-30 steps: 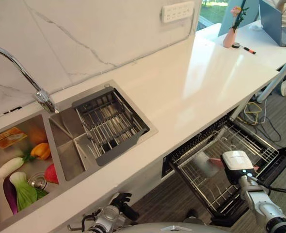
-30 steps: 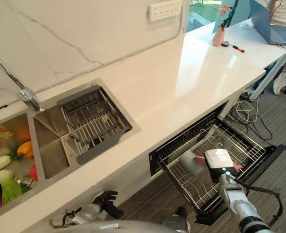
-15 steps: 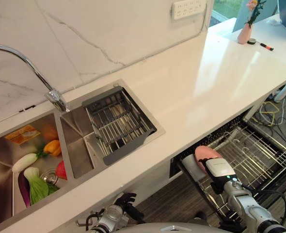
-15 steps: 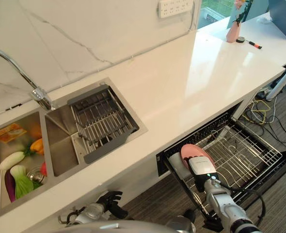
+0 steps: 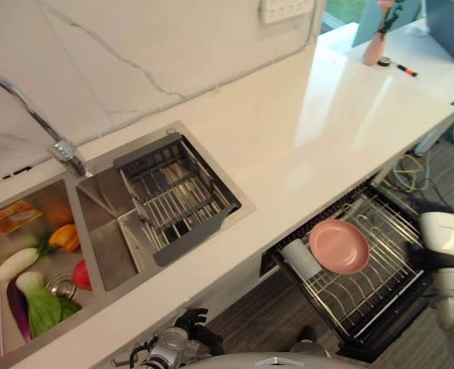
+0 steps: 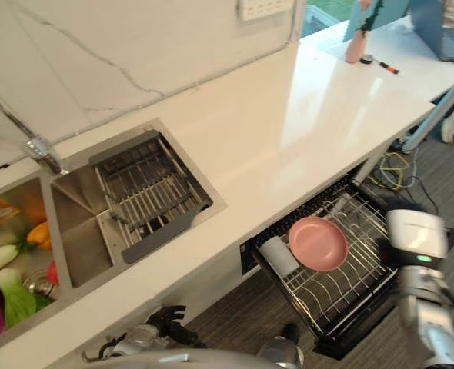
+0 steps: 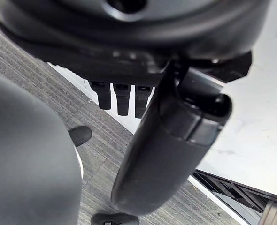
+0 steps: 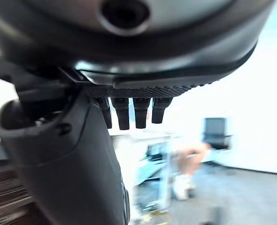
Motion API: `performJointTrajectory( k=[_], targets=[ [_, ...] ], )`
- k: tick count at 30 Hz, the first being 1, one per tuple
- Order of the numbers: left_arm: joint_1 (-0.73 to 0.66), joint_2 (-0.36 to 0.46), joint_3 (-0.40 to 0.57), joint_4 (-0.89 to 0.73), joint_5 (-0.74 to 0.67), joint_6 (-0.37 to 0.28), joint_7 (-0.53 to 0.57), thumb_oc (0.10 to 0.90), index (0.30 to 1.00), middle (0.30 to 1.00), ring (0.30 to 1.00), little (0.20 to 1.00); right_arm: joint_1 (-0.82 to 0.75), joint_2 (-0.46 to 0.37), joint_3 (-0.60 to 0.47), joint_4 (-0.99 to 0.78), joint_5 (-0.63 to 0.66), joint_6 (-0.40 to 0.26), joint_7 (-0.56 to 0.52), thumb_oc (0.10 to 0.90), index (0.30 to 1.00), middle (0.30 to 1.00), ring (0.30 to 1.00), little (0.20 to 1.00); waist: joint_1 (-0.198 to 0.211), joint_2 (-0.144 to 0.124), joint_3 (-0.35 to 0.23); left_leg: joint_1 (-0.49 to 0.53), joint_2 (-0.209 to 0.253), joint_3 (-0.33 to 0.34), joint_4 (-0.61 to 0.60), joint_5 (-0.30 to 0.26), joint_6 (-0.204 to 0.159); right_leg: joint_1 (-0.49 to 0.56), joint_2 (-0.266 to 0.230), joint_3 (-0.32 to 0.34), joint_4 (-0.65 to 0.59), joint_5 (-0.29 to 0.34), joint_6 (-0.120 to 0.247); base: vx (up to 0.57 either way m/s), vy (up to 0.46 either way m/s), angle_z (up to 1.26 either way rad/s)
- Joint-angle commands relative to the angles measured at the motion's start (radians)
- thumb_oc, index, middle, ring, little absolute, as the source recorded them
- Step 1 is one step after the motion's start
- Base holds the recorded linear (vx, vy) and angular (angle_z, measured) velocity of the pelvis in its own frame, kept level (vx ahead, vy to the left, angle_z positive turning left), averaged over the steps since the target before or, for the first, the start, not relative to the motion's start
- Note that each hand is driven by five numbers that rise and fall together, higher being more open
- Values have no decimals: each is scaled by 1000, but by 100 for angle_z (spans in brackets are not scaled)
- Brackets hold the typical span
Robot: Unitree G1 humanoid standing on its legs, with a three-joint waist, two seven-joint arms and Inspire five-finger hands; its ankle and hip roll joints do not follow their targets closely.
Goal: Place the dishes in the dishwasher.
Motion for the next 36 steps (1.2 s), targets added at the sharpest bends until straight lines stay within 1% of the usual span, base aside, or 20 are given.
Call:
performJointTrajectory(
  k=[1, 3, 6, 7, 9, 11, 14, 15, 17, 19, 20, 23, 25, 26, 28, 29, 31, 32, 34, 36],
  targets=[
    [75, 79, -19, 106, 26, -21, 79, 800, 900, 900, 900, 900, -69, -17, -119, 126, 250, 85, -182, 400, 300, 300, 300, 300, 12, -41, -35, -4, -41, 38, 2, -107, 60, -41, -58, 85, 88, 25, 84, 26, 0, -25],
    [76, 79, -26, 109, 15, -25, 76, 800, 900, 900, 900, 900, -64, -21, -180, 246, 355, 84, -212, 400, 300, 300, 300, 300, 9, -40, -36, -4, -41, 32, 2, -111, 60, -42, -57, 87, 91, 23, 84, 27, -1, -24],
    [70, 76, -34, 113, -12, -32, 73, 800, 900, 900, 900, 900, -53, -18, -201, 392, 457, 54, -220, 400, 300, 300, 300, 300, 7, -37, -34, -4, -43, 23, 2, -113, 61, -50, -61, 89, 99, 20, 84, 3, -12, -18],
    [67, 73, -31, 116, -31, -31, 74, 800, 900, 900, 900, 900, -49, 10, -176, 437, 485, 31, -205, 400, 300, 300, 300, 300, 7, -35, -31, -6, -45, 18, 2, -112, 63, -54, -63, 89, 102, 17, 84, -5, -25, -12],
    [66, 72, -25, 117, -42, -32, 73, 800, 900, 900, 900, 900, -50, 45, -140, 478, 506, 14, -178, 400, 300, 300, 300, 300, 8, -33, -28, -10, -47, 12, 2, -109, 63, -57, -63, 89, 103, 13, 82, -19, -23, -8],
    [68, 72, -23, 122, -49, -32, 70, 800, 900, 900, 900, 900, -65, 90, -79, 509, 518, 0, -150, 400, 300, 300, 300, 300, 11, -29, -25, -15, -48, 6, 2, -106, 62, -59, -64, 86, 105, 3, 78, -32, -21, -3],
    [70, 72, -17, 130, -54, -28, 72, 800, 900, 900, 900, 900, -99, 164, 41, 505, 503, -19, -89, 400, 300, 300, 300, 300, 20, -25, -19, -20, -50, -6, 2, -100, 61, -55, -69, 73, 106, -8, 74, -22, -11, 8],
    [70, 73, -16, 130, -54, -28, 71, 800, 900, 900, 900, 900, -100, 165, 43, 506, 503, -19, -89, 400, 300, 300, 300, 300, 18, -26, -19, -20, -51, -7, 2, -100, 61, -55, -69, 72, 106, -8, 74, -12, -3, 13],
    [73, 72, -14, 133, -56, -26, 74, 800, 900, 900, 900, 900, -123, 189, 116, 507, 478, -19, -49, 400, 300, 300, 300, 300, 26, -22, -16, -24, -51, -15, 2, -95, 58, -49, -73, 59, 107, -13, 71, -8, -9, 14],
    [79, 72, -22, 134, -59, -24, 82, 800, 900, 900, 900, 900, -166, 208, 158, 532, 501, -32, -37, 400, 300, 300, 300, 300, 39, -17, -15, -29, -51, -29, 2, -90, 54, -40, -77, 43, 106, -16, 69, -7, -21, 26],
    [82, 65, -34, 134, -63, -24, 85, 800, 900, 900, 900, 900, -208, 235, 216, 536, 511, -44, -24, 400, 300, 300, 300, 300, 56, -10, -15, -36, -52, -50, 2, -84, 52, -24, -83, 16, 98, -17, 68, -8, -27, 40],
    [82, 61, -46, 125, -74, -26, 91, 800, 900, 900, 900, 900, -254, 257, 312, 497, 472, -58, 6, 400, 300, 300, 300, 300, 89, -1, -15, -56, -51, -89, 2, -68, 40, 6, -92, -39, 86, -22, 65, -12, -36, 62],
    [82, 64, -61, 103, -79, -33, 87, 800, 900, 900, 900, 900, -271, 242, 370, 433, 408, -61, 18, 400, 300, 300, 300, 300, 110, 4, -20, -77, -51, -126, 2, -57, 28, 34, -101, -93, 72, -24, 65, 33, -65, 57],
    [84, 67, -71, 92, -72, -40, 78, 800, 900, 900, 900, 900, -278, 212, 419, 383, 330, -62, 42, 400, 300, 300, 300, 300, 127, 7, -27, -79, -43, -152, 2, -70, 18, 56, -96, -113, 70, -42, 78, 88, -93, 73],
    [87, 78, -91, 78, -43, -48, 73, 800, 900, 900, 900, 900, -306, 141, 465, 314, 205, -63, 69, 400, 300, 300, 300, 300, 150, 8, -36, -98, -40, -190, 2, -61, 9, 83, -95, -163, 55, -39, 82, 71, -78, 71],
    [87, 83, -104, 73, -29, -50, 71, 800, 900, 900, 900, 900, -341, 103, 470, 286, 184, -71, 68, 400, 300, 300, 300, 300, 167, 5, -42, -109, -42, -206, 2, -54, 6, 99, -93, -188, 39, -34, 83, 29, -56, 66],
    [90, 89, -120, 71, -27, -54, 70, 800, 900, 900, 900, 900, -399, 65, 467, 258, 202, -94, 52, 400, 300, 300, 300, 300, 200, 2, -51, -126, -44, -231, 2, -42, 1, 124, -88, -225, 9, -22, 85, -2, -43, 68],
    [89, 88, -120, 72, -27, -54, 70, 800, 900, 900, 900, 900, -400, 64, 467, 259, 203, -95, 52, 400, 300, 300, 300, 300, 199, 2, -50, -127, -44, -233, 2, -41, 1, 126, -87, -228, 6, -21, 85, -2, -24, 64],
    [93, 92, -121, 80, -39, -56, 67, 800, 900, 900, 900, 900, -441, 37, 476, 252, 215, -115, 48, 400, 300, 300, 300, 300, 240, -6, -61, -141, -46, -258, 2, -30, -8, 151, -81, -262, -16, -16, 85, 18, -40, 50],
    [97, 93, -124, 90, -37, -58, 64, 800, 900, 900, 900, 900, -476, 23, 494, 238, 214, -129, 49, 400, 300, 300, 300, 300, 264, -13, -70, -157, -46, -282, 2, -22, -16, 172, -70, -297, -30, -17, 84, 27, -53, 55]
  ],
)
